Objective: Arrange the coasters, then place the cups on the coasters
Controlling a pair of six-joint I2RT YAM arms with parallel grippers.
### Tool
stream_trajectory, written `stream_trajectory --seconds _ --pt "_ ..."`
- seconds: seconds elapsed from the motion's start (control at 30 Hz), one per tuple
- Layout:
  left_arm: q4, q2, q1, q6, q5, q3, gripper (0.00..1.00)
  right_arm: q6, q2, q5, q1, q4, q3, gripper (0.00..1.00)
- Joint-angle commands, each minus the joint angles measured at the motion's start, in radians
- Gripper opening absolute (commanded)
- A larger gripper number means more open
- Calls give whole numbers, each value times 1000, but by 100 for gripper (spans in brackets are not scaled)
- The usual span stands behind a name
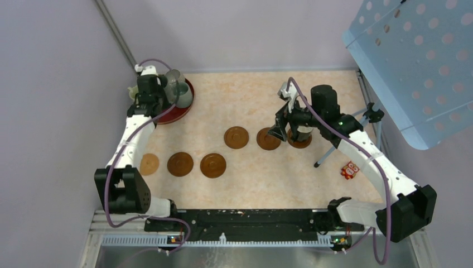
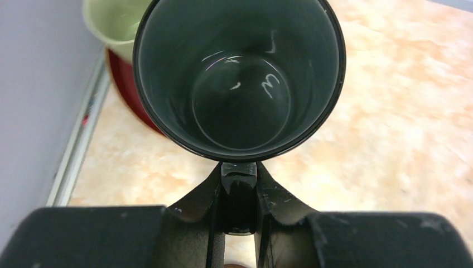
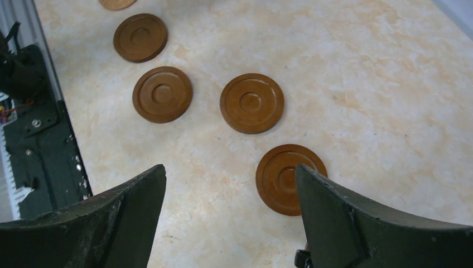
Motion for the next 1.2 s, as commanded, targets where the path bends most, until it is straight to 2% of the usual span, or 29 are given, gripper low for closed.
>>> stream_trajectory --seconds 0.0,0.17,0.4,0.6,0.9,1.17 --pt "99 -77 -145 49 84 19 0 87 -9 110 -28 109 8 85" --pt "147 -90 -378 92 -17 -5 0 174 25 183 -79 122 50 85" --pt "197 -13 -614 29 -56 -18 0 249 28 366 -94 130 85 85" --pt "229 112 -774 -34 -66 10 0 384 32 556 -93 150 104 86" --pt "320 219 -922 -129 -98 11 0 427 14 610 -95 194 79 86" --pt "343 272 -973 -167 -90 -5 0 430 16 614 -94 190 82 86"
